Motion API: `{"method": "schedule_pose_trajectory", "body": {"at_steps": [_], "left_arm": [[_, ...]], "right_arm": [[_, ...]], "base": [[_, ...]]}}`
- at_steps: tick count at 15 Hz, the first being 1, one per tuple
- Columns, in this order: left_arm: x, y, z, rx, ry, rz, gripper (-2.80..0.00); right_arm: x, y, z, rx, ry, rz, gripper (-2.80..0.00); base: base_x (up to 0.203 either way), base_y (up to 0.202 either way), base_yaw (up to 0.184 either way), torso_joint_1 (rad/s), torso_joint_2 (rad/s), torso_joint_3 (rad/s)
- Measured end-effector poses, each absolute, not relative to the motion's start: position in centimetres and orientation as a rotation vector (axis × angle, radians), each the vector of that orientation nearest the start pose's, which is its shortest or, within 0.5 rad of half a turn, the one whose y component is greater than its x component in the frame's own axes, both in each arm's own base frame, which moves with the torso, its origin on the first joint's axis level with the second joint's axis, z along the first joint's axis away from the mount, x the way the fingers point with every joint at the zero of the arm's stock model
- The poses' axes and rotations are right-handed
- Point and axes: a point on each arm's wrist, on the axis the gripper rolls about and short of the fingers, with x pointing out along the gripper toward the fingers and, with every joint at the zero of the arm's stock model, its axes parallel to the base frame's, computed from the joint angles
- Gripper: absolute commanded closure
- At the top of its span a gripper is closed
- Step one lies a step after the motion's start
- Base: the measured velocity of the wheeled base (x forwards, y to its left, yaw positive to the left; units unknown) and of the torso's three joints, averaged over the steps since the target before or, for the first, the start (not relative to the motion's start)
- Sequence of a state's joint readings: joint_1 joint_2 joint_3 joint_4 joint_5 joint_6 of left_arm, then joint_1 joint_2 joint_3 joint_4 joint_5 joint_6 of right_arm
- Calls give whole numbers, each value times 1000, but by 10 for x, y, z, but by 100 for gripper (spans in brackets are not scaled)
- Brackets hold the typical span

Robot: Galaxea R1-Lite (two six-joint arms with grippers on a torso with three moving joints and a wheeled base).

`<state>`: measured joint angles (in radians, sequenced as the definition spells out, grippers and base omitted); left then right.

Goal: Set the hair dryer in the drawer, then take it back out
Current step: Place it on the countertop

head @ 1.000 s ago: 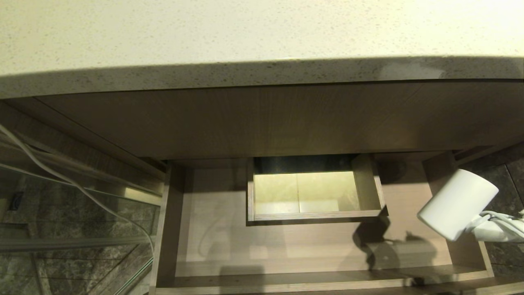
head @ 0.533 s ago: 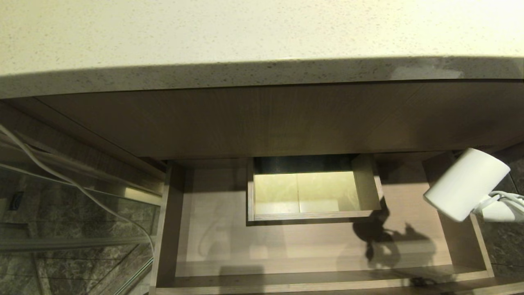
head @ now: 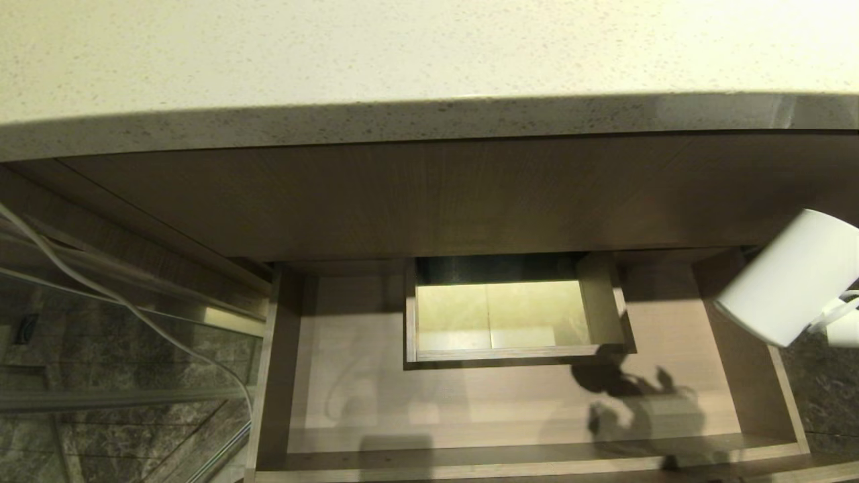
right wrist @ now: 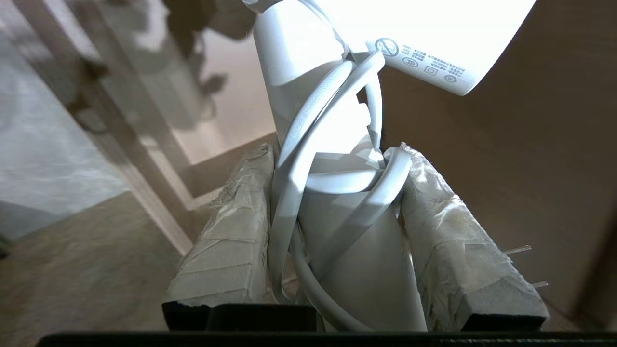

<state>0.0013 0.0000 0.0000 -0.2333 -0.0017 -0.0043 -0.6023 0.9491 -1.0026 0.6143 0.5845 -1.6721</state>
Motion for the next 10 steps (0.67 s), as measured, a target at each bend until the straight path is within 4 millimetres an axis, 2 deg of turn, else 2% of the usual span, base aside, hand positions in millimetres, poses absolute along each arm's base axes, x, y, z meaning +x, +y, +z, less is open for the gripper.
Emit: {"method": "schedule_pose_trajectory", "body": {"at_steps": [6, 10], "left_arm": [[-26, 0, 99, -4, -234, -1, 0], [-26, 0, 99, -3, -233, -1, 0]], "right_arm": [[53, -22, 314, -1369, 249, 219, 0], [39, -12, 326, -1377, 210, 178, 0]], "base": [[0, 0, 0, 0, 0, 0], [0, 0, 0, 0, 0, 0]]}}
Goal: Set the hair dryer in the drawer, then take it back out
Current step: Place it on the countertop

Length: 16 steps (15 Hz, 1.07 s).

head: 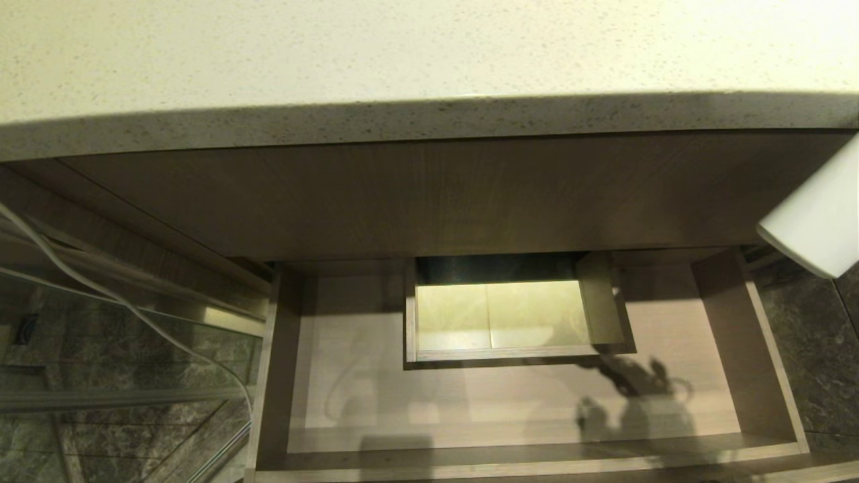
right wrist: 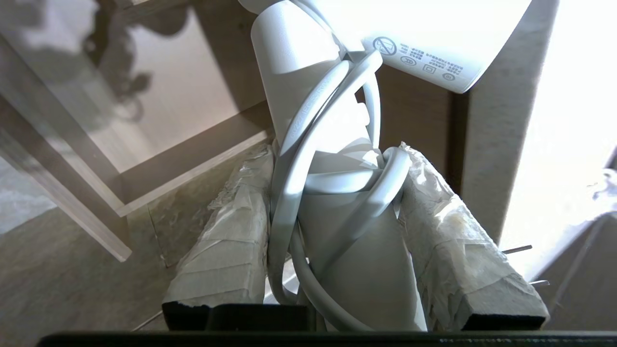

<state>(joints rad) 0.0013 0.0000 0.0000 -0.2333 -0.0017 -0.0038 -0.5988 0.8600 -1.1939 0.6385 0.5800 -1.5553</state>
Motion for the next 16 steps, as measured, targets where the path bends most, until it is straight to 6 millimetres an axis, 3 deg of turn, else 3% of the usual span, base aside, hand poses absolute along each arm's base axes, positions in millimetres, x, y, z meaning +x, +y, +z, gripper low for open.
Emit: {"method": "schedule_pose_trajectory", "body": {"at_steps": [9, 16], "left_arm": [[-26, 0, 99, -4, -233, -1, 0], [-26, 0, 99, -4, -233, -1, 0]], "right_arm": [[13, 6, 341, -1368, 113, 129, 0], [-2, 12, 364, -1301, 131, -71, 0]], "base": [[0, 0, 0, 0, 0, 0], [0, 0, 0, 0, 0, 0]]}}
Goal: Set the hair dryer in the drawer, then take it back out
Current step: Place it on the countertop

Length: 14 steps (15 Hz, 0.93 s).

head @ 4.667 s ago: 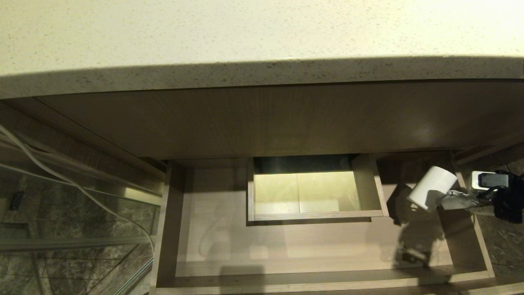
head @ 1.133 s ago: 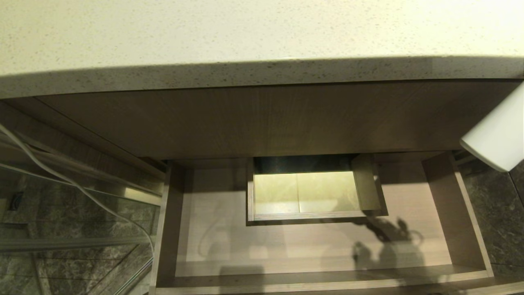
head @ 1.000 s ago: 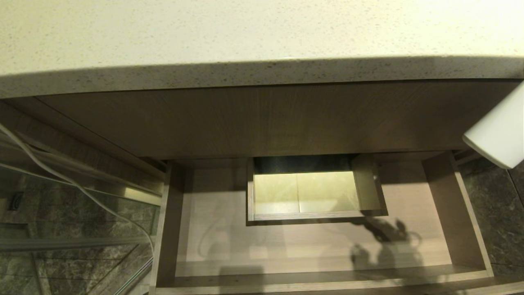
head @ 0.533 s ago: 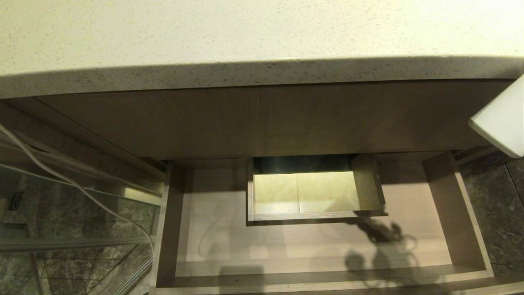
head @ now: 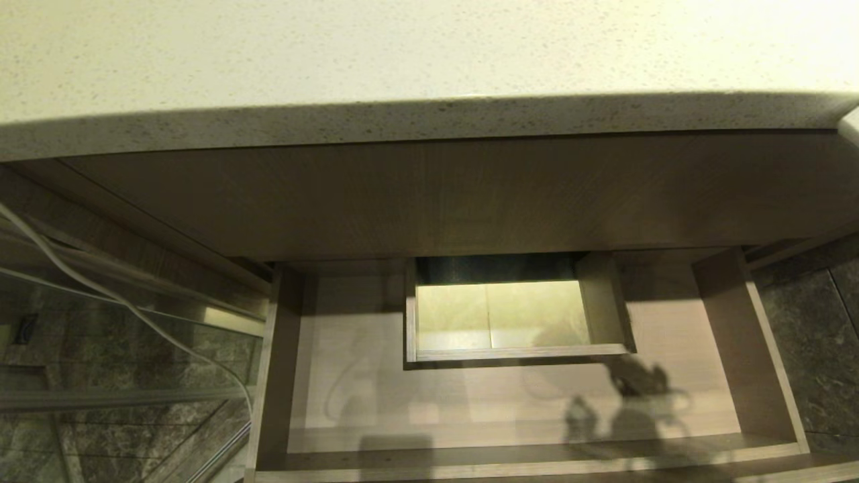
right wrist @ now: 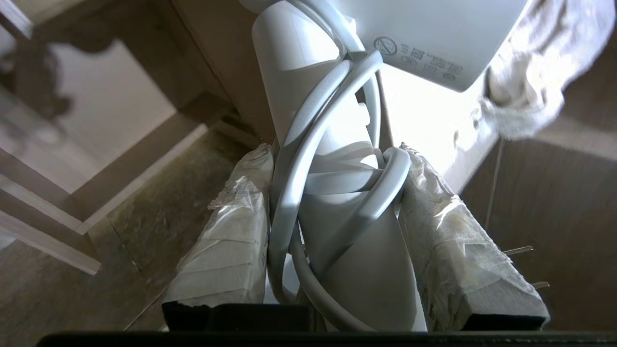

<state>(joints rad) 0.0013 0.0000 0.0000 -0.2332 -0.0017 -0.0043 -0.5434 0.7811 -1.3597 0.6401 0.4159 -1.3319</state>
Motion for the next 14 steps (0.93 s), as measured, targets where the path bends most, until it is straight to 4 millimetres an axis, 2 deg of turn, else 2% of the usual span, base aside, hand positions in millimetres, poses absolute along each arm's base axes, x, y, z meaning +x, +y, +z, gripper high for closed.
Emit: {"method": "schedule_pose_trajectory", "body": {"at_steps": [4, 10, 14], "left_arm": [[-26, 0, 99, -4, -233, -1, 0], [-26, 0, 99, -4, -234, -1, 0], [-26, 0, 99, -4, -234, -1, 0]], "right_arm": [[5, 5, 381, -1239, 99, -229, 0], [9, 2, 391, -1197, 84, -266, 0], [26, -9, 404, -1173, 40, -318, 0]], "base": [[0, 0, 0, 0, 0, 0], [0, 0, 0, 0, 0, 0], [0, 0, 0, 0, 0, 0]]}}
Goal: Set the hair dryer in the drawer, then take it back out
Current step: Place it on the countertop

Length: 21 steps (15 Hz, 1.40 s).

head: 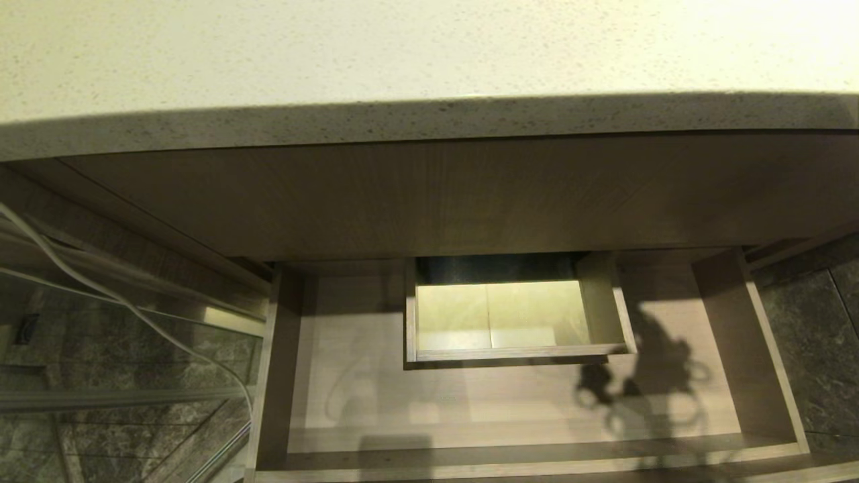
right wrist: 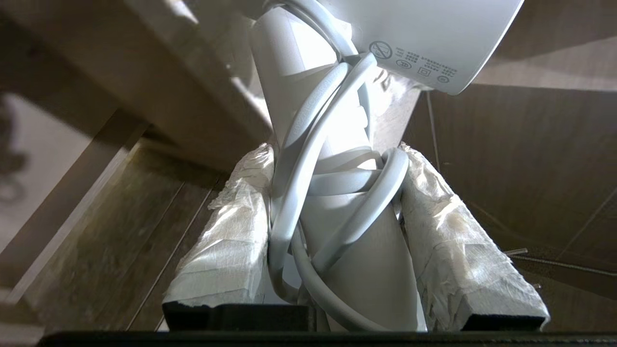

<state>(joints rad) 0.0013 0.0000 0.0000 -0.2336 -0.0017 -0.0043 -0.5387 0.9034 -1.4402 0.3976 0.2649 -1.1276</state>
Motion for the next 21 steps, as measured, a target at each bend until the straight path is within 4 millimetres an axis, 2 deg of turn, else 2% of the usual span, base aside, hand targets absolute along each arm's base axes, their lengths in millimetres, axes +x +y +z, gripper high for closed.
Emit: {"method": "schedule_pose_trajectory", "body": {"at_steps": [7, 15, 18, 21], "left_arm": [[-26, 0, 99, -4, -234, -1, 0], [-26, 0, 99, -3, -233, -1, 0], [-26, 0, 99, -4, -234, -1, 0], [-26, 0, 99, -4, -233, -1, 0]], "right_arm": [[60, -29, 426, -1077, -44, -348, 0], [86, -40, 454, -1029, -175, -344, 0], [105, -50, 459, -998, -185, -338, 0], [134, -65, 459, -984, -154, -326, 0]], "base": [[0, 0, 0, 0, 0, 0], [0, 0, 0, 0, 0, 0], [0, 0, 0, 0, 0, 0], [0, 0, 0, 0, 0, 0]]}}
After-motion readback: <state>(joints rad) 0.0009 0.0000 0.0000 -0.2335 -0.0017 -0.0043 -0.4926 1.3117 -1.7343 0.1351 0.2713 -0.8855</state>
